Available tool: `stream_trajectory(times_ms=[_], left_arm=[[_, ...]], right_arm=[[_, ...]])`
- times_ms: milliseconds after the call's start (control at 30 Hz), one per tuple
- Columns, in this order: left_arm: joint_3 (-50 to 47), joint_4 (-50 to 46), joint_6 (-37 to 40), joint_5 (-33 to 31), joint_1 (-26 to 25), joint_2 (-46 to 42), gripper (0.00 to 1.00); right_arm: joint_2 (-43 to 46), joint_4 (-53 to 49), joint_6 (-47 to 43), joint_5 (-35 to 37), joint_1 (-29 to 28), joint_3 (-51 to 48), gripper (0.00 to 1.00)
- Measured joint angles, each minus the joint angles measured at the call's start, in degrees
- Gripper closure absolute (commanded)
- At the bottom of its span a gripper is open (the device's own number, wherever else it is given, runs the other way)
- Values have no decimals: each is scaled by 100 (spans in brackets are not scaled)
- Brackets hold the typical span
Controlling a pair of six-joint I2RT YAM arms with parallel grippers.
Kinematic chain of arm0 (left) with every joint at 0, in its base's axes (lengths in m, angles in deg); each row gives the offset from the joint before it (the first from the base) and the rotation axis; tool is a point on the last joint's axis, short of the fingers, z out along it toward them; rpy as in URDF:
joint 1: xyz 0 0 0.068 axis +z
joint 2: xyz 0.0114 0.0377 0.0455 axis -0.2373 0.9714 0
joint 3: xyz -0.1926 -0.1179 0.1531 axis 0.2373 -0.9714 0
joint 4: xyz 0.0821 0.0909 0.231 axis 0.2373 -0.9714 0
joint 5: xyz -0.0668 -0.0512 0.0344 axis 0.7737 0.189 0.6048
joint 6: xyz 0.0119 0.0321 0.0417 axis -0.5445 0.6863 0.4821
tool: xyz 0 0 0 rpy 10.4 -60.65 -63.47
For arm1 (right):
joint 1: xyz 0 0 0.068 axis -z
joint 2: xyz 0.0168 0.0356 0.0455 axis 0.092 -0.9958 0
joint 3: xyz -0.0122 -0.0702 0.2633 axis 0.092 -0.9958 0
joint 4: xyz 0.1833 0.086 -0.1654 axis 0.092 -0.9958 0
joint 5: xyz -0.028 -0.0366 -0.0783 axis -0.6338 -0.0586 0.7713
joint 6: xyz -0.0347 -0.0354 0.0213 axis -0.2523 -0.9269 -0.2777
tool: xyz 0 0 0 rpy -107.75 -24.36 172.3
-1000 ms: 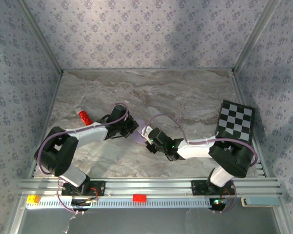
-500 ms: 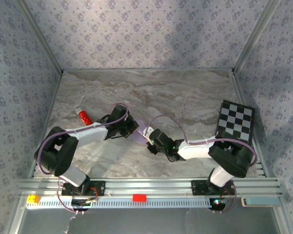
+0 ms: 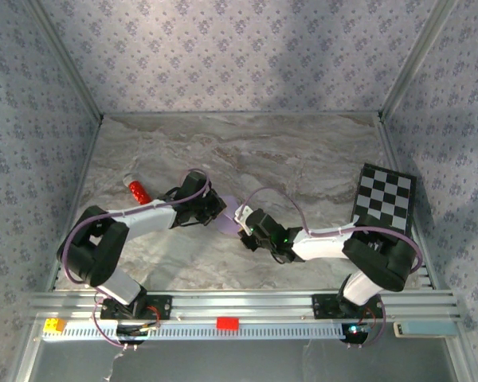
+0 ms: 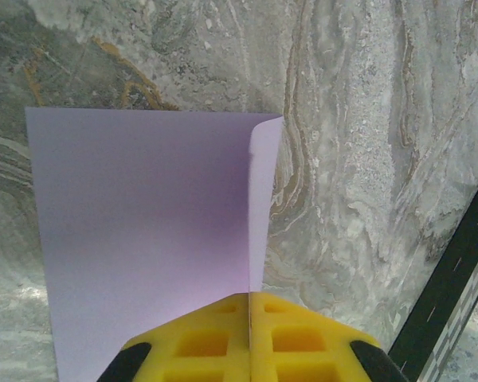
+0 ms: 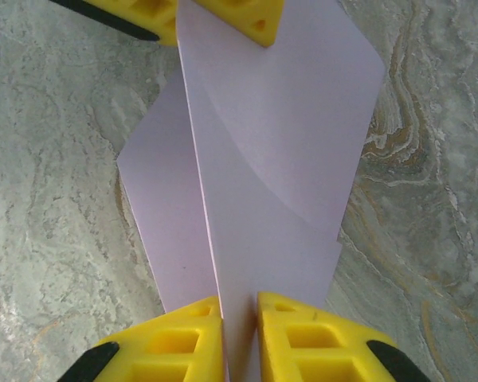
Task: Fold a paper plane with a square sheet of paper (pick it up from the middle)
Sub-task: Fourth fold the wing at the center of the table.
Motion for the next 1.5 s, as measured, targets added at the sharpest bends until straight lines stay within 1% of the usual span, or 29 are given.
stream_trajectory(times_ms=[67, 300, 333, 400, 467, 533, 567, 600, 700, 933, 1133, 1300, 1400, 1500], left_arm=[[0, -9, -2, 0, 0, 9, 94], [0, -9, -2, 22, 0, 9, 93], [0, -7, -2, 24, 0, 9, 90], [0, -9, 9, 22, -2, 9, 82], [0, -9, 9, 22, 0, 9, 69], [9, -33, 17, 22, 0, 9, 64], [13, -48, 31, 17, -2, 2, 57], [15, -74, 61, 15, -2, -7, 53], [15, -195, 96, -61, -2, -146, 47], [15, -562, 216, -354, -2, -800, 48], [-103, -535, 273, -413, -2, -949, 57], [-190, -507, 319, -361, -2, -892, 66], [-190, -411, 339, -302, -2, -782, 69], [-190, -334, 341, -251, -2, -684, 72]], right_arm=[[0, 4, 4, -44, 11, 2, 82], [-11, 11, 44, -136, 9, 2, 92], [-11, 11, 46, -149, 11, 2, 93], [-11, 11, 46, -160, 9, 2, 95], [-11, 9, 55, -190, 9, 2, 97], [-11, 7, 94, -205, 20, 2, 99], [-13, 4, 129, -236, 26, 2, 99], [-17, 2, 166, -260, 37, 2, 99], [-87, -9, 352, -439, 131, 2, 100], [-238, -153, 815, -1130, 476, 85, 100], [-245, -304, 1224, -2044, 914, 232, 100], [-437, -306, 1725, -3174, 1502, 356, 100], [-584, -297, 2000, -3630, 1700, 367, 100], [-675, -267, 2227, -3965, 1784, 374, 100]])
